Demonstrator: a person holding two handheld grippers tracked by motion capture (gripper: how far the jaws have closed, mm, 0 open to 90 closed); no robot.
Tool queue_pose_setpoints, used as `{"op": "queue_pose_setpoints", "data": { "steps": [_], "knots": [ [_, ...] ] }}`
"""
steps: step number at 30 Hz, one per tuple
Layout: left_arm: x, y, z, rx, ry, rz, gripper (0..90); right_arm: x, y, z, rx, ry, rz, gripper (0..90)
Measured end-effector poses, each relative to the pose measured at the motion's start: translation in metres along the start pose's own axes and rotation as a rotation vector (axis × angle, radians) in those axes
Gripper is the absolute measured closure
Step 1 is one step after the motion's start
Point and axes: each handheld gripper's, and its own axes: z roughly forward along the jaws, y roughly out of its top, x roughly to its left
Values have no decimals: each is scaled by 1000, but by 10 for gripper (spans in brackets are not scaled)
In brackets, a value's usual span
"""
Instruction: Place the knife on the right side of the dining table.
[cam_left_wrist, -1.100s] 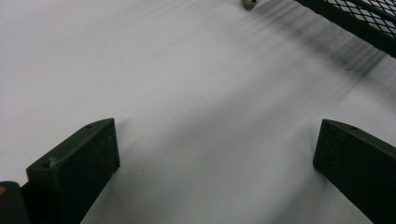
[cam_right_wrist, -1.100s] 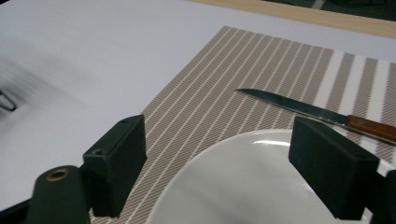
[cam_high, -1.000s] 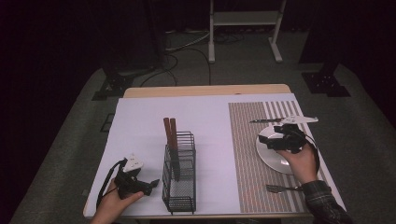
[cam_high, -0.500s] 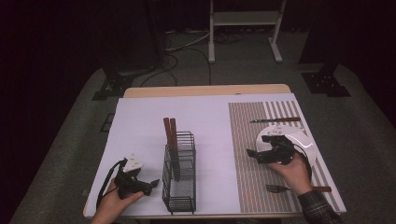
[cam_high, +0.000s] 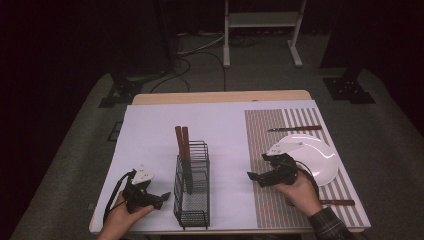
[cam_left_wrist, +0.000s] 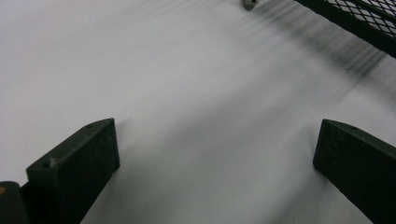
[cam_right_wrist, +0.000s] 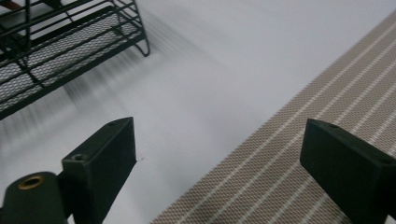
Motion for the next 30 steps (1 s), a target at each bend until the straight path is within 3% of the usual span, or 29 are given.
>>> {"op": "queue_pose_setpoints", "data": {
  "steps": [9,19,30],
  "knots": [
    [0,0,0,0,0,0,0,24,3,18,22,44,-29,94],
    [0,0,0,-1,0,0,0,51,1,41,71,88,-105,94],
    [0,0,0,-3,1,0,0,68,-3,58,108,102,-167,94]
  ]
}}
